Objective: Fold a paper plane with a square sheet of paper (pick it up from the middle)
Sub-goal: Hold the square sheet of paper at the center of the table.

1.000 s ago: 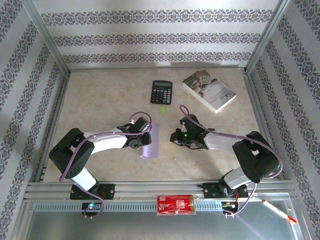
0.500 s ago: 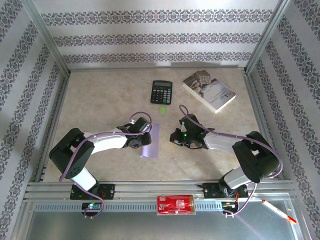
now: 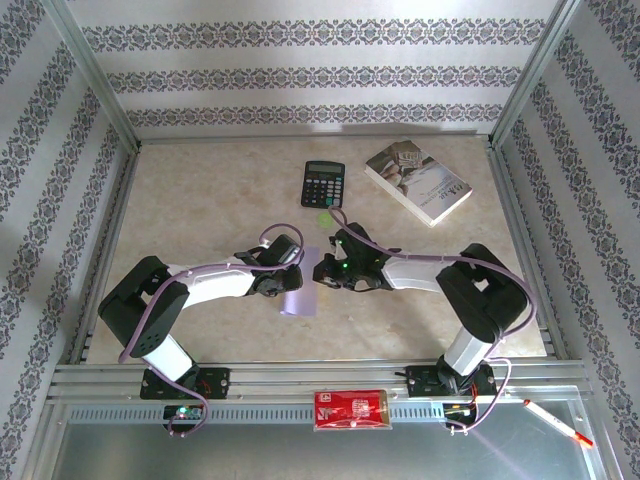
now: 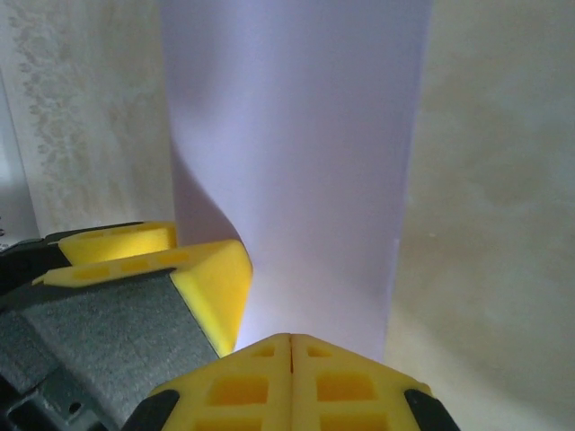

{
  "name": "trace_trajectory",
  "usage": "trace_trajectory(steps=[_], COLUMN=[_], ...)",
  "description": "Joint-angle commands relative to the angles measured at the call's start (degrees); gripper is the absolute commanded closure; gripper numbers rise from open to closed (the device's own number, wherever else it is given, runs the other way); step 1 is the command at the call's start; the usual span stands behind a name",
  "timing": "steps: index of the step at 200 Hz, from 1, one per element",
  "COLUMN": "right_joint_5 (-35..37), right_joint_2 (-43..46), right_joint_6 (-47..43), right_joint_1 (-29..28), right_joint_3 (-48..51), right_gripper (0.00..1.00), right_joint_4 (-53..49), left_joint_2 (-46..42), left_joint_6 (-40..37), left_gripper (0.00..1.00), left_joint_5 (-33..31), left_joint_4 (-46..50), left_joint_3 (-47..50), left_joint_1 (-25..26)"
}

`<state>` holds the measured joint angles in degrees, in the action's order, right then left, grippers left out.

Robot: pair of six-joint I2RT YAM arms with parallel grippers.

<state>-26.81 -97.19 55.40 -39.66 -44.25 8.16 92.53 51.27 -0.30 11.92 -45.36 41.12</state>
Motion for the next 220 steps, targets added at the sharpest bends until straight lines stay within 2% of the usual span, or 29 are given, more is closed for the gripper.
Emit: trace_trajectory(steps=[1, 105, 220], right_joint_5=[-1.49, -0.27, 5.84], right_joint_2=[-2.12, -7.64, -9.41], right_joint_6=[1.19, 0.8, 0.57], right_joint_1=[-0.77, -1.29, -2.26], right_joint_3=[-2.3, -3.74, 0.59], right_gripper=[1.0, 1.0, 1.0], right_joint_4=[2.03, 1.34, -3.78], left_joint_2=[3.14, 3.27, 2.85], left_joint_6=[-0.58, -0.55, -0.82], left_gripper=[0.61, 0.61, 0.61], left_joint_5=[1.44, 1.48, 1.2], left_joint_4=[4.78, 4.78, 5.28], left_joint_3=[1.24, 1.13, 0.83], left_joint_1=[1.29, 1.33, 1.42])
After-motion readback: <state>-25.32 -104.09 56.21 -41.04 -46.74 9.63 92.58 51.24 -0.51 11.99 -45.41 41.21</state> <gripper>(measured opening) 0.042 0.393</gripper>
